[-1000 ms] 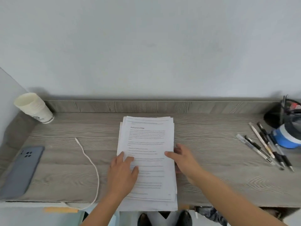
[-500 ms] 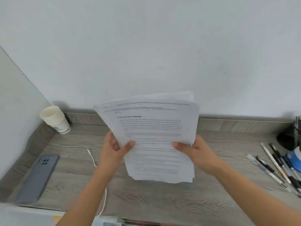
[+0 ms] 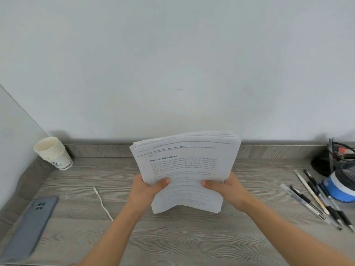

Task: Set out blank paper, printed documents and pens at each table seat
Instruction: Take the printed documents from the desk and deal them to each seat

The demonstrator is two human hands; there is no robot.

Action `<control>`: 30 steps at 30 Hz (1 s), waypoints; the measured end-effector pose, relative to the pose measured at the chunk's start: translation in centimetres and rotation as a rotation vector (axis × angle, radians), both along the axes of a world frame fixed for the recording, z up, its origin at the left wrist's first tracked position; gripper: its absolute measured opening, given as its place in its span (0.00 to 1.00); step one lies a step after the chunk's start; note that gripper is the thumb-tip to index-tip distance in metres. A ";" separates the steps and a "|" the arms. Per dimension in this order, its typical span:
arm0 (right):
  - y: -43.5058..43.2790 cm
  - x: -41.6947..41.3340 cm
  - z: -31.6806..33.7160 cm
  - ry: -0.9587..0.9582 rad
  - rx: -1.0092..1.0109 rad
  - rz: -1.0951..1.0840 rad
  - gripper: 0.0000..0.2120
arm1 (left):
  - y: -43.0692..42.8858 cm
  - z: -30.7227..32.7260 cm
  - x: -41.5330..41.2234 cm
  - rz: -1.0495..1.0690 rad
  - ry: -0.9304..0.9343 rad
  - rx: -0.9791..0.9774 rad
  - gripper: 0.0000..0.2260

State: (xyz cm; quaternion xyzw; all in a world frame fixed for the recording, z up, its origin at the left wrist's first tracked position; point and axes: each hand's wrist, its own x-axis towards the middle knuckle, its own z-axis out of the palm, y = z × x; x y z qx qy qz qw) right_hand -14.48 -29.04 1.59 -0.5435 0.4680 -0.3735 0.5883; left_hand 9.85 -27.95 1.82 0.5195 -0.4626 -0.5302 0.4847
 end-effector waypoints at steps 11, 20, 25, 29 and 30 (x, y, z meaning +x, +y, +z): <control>1.4 0.4 1.6 -0.048 0.110 -0.104 0.11 | 1.5 3.0 -0.2 0.040 0.104 0.154 0.07; 5.5 1.3 0.8 -0.138 0.376 -0.151 0.17 | 7.1 2.5 1.2 0.089 0.256 0.301 0.13; 6.4 1.1 0.0 -0.204 0.445 -0.108 0.15 | 10.7 1.8 1.1 0.181 0.391 0.490 0.25; 6.0 0.7 0.3 -0.250 0.486 0.015 0.12 | 13.4 2.2 0.6 0.250 0.466 0.476 0.25; 5.9 0.7 0.3 -0.251 0.489 0.037 0.13 | 14.1 2.4 0.0 0.294 0.471 0.456 0.25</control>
